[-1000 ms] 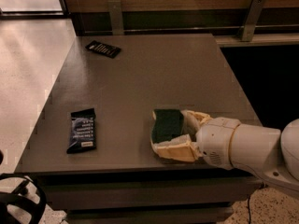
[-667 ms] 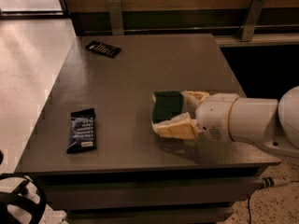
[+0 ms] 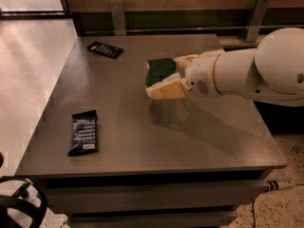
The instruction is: Move sponge near rxbar chocolate
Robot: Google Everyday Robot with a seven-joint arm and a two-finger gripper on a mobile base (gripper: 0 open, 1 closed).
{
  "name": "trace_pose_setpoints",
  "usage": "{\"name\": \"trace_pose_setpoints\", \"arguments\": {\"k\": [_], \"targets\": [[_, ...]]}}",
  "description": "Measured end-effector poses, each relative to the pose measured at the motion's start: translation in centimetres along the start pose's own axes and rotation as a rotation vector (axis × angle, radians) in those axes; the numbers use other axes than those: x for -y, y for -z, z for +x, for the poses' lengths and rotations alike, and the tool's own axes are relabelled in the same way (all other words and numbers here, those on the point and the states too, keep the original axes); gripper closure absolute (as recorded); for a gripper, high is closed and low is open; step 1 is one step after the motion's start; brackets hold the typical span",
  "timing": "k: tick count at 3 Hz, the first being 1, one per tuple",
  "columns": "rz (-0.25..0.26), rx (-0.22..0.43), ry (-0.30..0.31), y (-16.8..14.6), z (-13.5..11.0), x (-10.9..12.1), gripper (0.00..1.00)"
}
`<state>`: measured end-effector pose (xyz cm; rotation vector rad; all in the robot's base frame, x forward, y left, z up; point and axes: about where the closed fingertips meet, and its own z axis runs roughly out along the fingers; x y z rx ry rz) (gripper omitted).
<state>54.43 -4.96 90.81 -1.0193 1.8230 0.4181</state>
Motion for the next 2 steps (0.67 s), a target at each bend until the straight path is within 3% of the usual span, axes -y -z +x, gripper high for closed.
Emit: {"name": "trace_pose_setpoints", "arguments": {"k": [2], "targets": [[0.025, -0.025, -0.013, -7.5, -4.1, 5.9, 1.00]]}}
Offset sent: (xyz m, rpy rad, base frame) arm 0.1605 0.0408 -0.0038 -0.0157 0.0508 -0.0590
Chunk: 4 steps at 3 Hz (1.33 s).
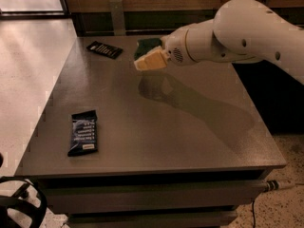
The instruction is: Move sponge near rxbar chocolate
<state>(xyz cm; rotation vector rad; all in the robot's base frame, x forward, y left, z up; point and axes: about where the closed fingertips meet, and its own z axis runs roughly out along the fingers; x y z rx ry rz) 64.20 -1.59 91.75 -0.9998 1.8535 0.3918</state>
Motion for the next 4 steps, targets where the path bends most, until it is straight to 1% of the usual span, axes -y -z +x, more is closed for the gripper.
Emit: {"name": "trace_pose_setpoints", "arguments": {"k": [1, 2, 3, 4], "targets": [[0.000, 0.000, 0.000, 0.0, 0.0, 0.0, 1.00], [-0.019, -0.012, 0.005, -1.3, -0.2, 1.0, 1.00], [-0.060, -0.036, 0.027, -4.3, -1.0, 3.5, 1.00], [-0.093, -0.022, 0.034, -7.0, -1.6, 6.0, 1.00]]}}
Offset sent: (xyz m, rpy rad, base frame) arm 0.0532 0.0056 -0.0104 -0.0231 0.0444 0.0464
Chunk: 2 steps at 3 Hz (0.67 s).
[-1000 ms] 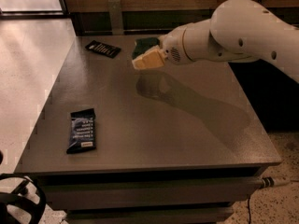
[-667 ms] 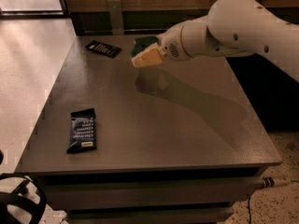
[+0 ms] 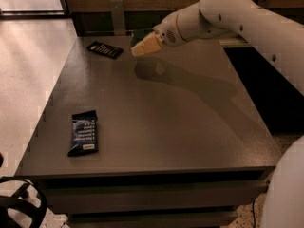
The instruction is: Move sponge near rxbar chocolate
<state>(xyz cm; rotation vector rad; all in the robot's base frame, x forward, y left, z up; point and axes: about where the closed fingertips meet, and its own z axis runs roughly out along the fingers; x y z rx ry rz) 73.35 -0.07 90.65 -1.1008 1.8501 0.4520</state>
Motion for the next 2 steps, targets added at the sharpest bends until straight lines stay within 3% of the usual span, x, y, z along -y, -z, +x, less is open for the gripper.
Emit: {"name": "trace_pose_setpoints", "arguments": {"k": [2], "targets": [[-0.083, 0.046, -0.013, -4.6, 0.2, 2.0, 1.00]]}}
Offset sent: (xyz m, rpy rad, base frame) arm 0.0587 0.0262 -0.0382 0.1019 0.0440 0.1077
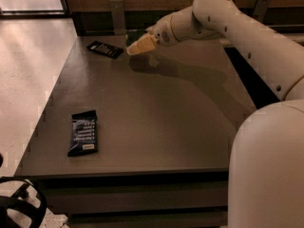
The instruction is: Move sponge near rxbar chocolate
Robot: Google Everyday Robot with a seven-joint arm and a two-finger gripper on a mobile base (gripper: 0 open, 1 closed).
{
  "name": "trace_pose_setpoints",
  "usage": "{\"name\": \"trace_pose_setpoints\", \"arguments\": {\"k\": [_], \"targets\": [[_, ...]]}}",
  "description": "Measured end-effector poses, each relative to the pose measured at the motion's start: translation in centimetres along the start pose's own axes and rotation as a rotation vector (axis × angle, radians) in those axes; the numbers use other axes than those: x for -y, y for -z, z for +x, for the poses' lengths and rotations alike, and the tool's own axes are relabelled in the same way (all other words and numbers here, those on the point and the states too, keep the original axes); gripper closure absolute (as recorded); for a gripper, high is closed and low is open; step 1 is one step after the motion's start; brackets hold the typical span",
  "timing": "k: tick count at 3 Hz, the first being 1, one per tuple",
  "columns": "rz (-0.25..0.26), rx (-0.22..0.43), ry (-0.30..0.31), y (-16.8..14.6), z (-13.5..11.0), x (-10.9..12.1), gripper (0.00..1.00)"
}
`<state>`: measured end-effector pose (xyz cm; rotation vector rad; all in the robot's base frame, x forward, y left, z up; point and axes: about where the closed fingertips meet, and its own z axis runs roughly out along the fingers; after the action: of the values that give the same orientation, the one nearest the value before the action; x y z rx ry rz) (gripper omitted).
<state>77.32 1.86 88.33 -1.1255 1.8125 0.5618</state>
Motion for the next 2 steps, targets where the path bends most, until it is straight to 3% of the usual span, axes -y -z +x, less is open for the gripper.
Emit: {"name": "trace_pose_setpoints", "arguments": {"k": [2], "targets": [[-0.007, -0.001, -0.001, -0.55, 0.07, -0.21, 0.58]]}}
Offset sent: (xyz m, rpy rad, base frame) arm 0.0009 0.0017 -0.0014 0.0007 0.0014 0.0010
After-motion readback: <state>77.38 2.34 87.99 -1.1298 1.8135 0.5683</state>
